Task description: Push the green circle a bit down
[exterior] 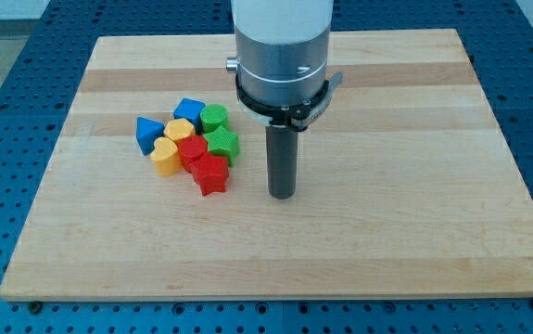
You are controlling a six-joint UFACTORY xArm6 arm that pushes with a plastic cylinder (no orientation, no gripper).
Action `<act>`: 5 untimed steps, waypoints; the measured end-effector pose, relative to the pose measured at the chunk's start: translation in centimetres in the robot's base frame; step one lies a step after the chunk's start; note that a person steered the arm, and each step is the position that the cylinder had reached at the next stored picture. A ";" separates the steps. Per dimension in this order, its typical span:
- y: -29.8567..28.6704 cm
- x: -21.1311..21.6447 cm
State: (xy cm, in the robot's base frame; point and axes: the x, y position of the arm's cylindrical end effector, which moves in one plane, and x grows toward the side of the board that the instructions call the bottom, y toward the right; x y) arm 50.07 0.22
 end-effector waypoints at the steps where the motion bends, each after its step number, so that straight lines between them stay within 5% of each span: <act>1: 0.0 -0.1; 2: 0.0 -2.7; 3: -0.1 -9.6; 5: -2.0 -13.9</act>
State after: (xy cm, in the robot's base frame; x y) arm 36.18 -1.82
